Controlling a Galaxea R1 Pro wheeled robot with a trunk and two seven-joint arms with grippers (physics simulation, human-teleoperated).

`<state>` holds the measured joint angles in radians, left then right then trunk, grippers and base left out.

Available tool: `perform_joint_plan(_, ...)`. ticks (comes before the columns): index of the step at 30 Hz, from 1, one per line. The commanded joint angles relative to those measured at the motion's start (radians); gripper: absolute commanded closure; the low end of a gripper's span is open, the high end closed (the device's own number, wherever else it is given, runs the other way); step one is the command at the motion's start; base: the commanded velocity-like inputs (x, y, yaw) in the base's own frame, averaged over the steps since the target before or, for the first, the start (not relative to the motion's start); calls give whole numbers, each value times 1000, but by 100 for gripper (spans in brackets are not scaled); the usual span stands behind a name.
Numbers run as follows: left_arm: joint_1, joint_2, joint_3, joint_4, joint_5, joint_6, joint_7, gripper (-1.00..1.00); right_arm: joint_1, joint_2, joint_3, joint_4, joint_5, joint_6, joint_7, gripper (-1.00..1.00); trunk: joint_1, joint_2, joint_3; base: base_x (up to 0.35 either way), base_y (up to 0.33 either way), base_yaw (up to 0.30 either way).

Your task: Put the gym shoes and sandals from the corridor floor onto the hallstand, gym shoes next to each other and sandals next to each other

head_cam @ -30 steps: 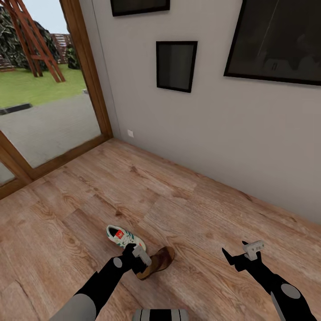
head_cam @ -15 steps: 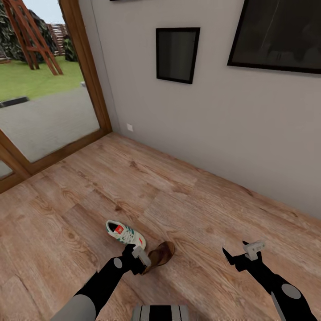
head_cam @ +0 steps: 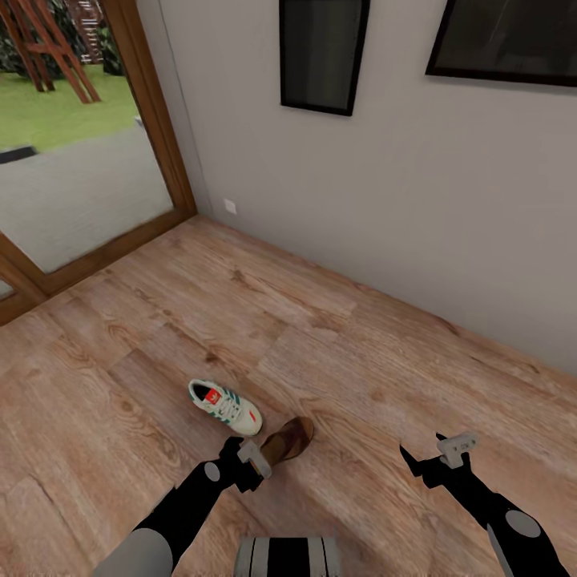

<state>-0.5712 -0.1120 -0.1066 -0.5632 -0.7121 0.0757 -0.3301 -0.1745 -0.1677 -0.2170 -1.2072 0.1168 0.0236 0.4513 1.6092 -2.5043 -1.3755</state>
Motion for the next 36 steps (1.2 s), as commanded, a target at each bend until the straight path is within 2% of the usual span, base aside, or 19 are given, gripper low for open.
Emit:
perform_joint_plan(1,0,0,-1,-3,-5,5,-4,-100,0,0,-2,-2,9,2,6,-100,0,-1,-6,0,0,0)
perform_joint_plan(14,-4,-1,-4,-7,-6,4,0,-100,0,0,-2,-2,9,2,6,-100,6,-4,-77,0,0,0)
perform_joint_plan(18,-5,-2,-22,-28,-5,7,34,-100,0,0,-2,-2,9,2,6,-100,6,-4,-83,0,0,0)
perform_joint_plan(19,-5,-4,-54,-44,-4,10,68,-100,0,0,-2,-2,9,2,6,-100,6,-4,-83,0,0,0)
perform_joint_plan(23,-5,-6,-84,-50,-4,11,81,-100,0,0,-2,-2,9,2,6,-100,6,-4,-85,0,0,0)
perform_joint_plan(26,-6,-11,-97,-54,-4,12,86,-100,0,0,-2,-2,9,2,6,-100,6,-4,-85,0,0,0)
perform_joint_plan(33,-6,-14,-103,-88,-4,12,89,-100,0,-1,-3,-2,9,2,6,-100,6,-4,-86,0,0,0)
perform_joint_plan(36,-6,-14,-103,-93,-4,12,89,-100,0,-1,-3,-3,9,2,6,-100,7,-4,-100,0,0,0)
